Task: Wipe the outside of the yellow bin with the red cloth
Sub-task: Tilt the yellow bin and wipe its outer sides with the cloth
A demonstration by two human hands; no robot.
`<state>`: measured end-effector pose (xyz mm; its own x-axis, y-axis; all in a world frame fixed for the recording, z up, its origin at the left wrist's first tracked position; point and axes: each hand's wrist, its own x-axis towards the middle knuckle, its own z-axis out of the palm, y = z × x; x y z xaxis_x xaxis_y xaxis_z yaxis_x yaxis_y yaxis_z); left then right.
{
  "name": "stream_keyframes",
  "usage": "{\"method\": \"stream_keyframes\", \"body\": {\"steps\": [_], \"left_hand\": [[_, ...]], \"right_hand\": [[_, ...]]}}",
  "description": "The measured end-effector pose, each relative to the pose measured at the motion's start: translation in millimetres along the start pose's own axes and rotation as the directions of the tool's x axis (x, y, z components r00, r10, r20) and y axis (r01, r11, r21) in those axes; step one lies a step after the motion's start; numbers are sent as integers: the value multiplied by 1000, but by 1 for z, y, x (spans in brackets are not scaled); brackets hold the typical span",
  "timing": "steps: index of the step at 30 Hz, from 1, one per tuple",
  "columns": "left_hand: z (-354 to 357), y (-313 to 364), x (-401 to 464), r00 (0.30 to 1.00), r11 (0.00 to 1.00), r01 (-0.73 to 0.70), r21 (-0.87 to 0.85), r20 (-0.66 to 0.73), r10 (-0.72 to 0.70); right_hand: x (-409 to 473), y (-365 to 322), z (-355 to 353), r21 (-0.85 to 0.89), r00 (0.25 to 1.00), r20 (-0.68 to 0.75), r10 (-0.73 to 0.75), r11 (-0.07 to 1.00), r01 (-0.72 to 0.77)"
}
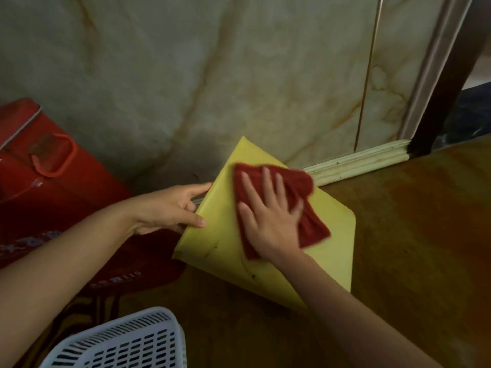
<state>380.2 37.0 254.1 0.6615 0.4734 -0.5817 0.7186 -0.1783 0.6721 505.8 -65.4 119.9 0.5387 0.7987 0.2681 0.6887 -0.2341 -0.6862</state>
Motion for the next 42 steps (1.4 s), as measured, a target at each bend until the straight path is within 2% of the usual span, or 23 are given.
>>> {"method": "stream_keyframes", "body": {"steps": [2, 3, 5, 8, 12, 14, 17, 20, 22, 24, 27, 30, 33, 37, 40, 42], "left_hand": [[2, 8, 5, 1000, 1000, -13, -3, -4, 13], [2, 10, 7, 1000, 1000, -10, -14, -11, 9], [0, 9, 9, 1000, 1000, 6, -29, -15, -7], [-1, 3, 6, 997, 997, 72, -40, -34, -73], [-1, 4, 9, 997, 999, 41, 28, -73, -39], [-1, 10, 11, 997, 997, 33, 64, -78, -28], [2, 26, 14, 999, 997, -26, 72, -26, 28], [2, 34, 18, 986, 983, -160, -88, 28, 163], [-1, 23, 15, 974, 965, -204, -163, 65, 217], [-2, 0, 5, 980, 979, -194, -62, 38, 196], [4, -23, -6, 981, 984, -178, 25, -68, 180], [11, 4, -2, 974, 976, -201, 85, -86, 208], [19, 42, 6, 973, 963, -219, 156, -37, 228], [39, 80, 11, 975, 959, -206, 192, -40, 218], [44, 110, 19, 978, 956, -178, 233, -64, 198], [40, 123, 24, 973, 967, -212, 138, -67, 223]], "right_hand": [[35, -14, -7, 37, 997, 34, -69, 997, 68], [44, -6, -12, 34, 997, 62, -50, 998, 48], [41, 34, -17, 6, 993, 90, 81, 997, -82], [1, 85, -24, -57, 933, 57, 357, 934, -353], [-46, 76, -20, 21, 857, 23, 515, 857, -515], [-50, 44, -16, 44, 888, 34, 458, 887, -459], [-26, -21, -13, 90, 977, -14, 214, 973, -212], [4, -43, -23, 57, 988, -137, 75, 996, -68], [7, -19, -26, 19, 990, -123, 65, 998, -63], [-9, 18, -21, -26, 995, -39, 91, 995, -92], [-31, 71, -20, -52, 961, 6, 276, 960, -275], [-38, 85, -31, 79, 887, -6, 461, 885, -459], [-53, 54, -33, 235, 853, -29, 522, 833, -502], [-48, -10, -45, 341, 908, -111, 405, 873, -348], [-26, -36, -66, 208, 924, -294, 243, 960, -186], [-17, -34, -76, 80, 911, -377, 170, 985, -151]]}}
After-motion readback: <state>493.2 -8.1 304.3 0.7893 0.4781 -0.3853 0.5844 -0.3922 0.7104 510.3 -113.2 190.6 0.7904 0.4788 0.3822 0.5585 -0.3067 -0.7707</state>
